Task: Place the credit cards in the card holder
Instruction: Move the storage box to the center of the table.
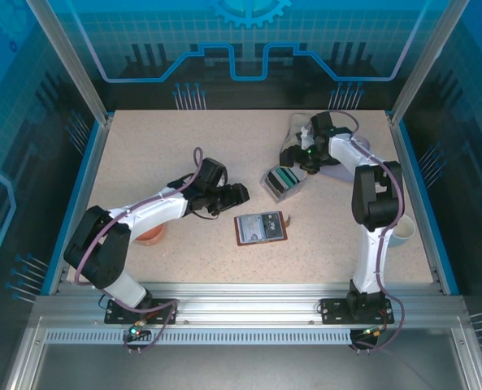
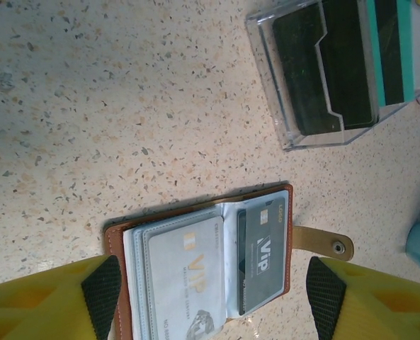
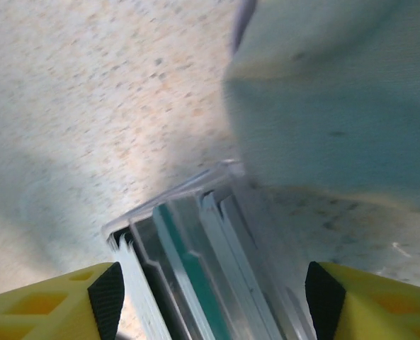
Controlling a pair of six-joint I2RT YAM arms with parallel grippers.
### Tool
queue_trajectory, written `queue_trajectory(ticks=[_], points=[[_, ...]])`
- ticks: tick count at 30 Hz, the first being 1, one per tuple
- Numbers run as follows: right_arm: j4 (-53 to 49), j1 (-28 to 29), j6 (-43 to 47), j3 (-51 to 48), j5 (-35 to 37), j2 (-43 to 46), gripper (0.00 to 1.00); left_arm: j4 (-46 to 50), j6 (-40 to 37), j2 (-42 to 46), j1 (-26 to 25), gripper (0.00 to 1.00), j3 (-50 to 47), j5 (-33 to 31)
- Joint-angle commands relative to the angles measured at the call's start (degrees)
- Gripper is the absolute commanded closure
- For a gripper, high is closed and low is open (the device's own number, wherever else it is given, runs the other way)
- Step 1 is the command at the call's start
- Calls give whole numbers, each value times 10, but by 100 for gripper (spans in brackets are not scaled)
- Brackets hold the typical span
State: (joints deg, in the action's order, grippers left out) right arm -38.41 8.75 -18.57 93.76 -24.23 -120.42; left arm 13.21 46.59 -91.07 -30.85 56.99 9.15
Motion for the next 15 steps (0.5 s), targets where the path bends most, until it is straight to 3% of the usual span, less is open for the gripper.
queue_trajectory(ticks=[1, 7, 9, 12, 15], points=[[6, 20, 32, -34, -94, 31, 30, -6, 4, 12, 4, 27, -9, -12], [13, 48, 40, -59, -104, 41, 31, -9, 6, 10, 4, 27, -12, -15], [0, 55, 34, -59, -45, 51, 31, -11, 8, 10, 5, 27, -14, -15], [-46, 58, 4, -47, 106, 77, 29, -11, 12, 11, 11, 27, -18, -15], [-63, 70, 7, -46, 183, 119, 29, -23, 28, 14, 25, 27, -31, -11]])
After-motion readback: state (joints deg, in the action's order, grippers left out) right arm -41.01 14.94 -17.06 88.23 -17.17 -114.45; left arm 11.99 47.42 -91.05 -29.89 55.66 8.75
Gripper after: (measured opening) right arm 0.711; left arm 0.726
